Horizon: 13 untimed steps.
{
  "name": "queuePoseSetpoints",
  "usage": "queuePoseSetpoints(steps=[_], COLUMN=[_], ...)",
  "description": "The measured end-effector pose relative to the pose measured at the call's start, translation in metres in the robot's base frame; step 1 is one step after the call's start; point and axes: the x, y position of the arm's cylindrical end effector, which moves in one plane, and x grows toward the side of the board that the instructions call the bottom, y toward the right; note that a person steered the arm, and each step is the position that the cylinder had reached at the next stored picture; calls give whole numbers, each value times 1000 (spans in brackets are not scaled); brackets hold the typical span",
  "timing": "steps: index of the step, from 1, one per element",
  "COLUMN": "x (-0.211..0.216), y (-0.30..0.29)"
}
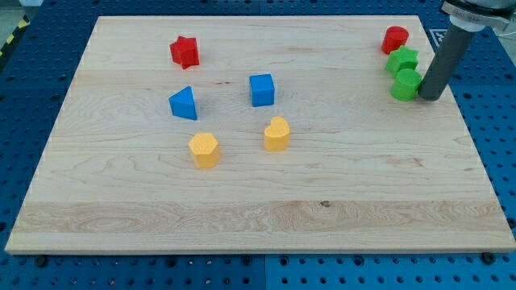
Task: Push the red star to the center right
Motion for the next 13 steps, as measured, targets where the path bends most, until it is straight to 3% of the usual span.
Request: queuePoseSetpoints(steps=[1,2,3,4,6,8,10,13], x=[6,51,82,61,-40,-135,-137,-98], y=[47,38,-47,-135,-189,-295,-447,-392])
